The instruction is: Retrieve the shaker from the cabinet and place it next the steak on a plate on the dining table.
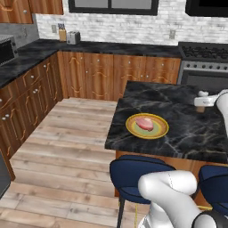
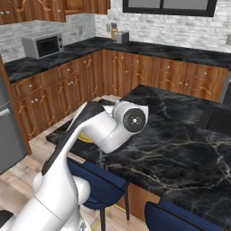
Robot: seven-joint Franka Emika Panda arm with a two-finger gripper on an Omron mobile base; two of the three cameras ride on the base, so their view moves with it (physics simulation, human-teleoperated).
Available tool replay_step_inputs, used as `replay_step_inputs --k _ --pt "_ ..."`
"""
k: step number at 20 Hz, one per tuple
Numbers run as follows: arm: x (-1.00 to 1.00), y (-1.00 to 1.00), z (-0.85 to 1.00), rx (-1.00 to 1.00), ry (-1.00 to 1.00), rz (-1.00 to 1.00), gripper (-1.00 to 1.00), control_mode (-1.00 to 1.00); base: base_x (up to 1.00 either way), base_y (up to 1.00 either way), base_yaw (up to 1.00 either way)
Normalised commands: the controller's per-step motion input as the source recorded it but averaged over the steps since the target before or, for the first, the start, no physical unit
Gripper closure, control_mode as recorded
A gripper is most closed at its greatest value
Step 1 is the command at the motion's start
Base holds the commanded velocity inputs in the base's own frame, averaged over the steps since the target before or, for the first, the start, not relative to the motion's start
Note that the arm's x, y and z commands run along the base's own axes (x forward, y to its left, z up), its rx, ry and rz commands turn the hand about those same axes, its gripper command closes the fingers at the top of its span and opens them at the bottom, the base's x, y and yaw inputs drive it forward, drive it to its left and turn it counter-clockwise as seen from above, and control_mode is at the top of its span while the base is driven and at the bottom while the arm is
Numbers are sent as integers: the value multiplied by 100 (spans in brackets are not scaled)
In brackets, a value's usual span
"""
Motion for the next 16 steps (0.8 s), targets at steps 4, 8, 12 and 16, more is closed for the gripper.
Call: replay_step_inputs --k 4,8,12,16 --pt "0 0 -23 -23 -1 0 100 -100 0 0 0" --pt "0 0 -20 -11 -1 0 100 -100 0 0 0" --pt "2 0 -6 0 -1 2 100 -100 0 0 0" --pt "7 0 -16 0 0 0 100 -100 0 0 0"
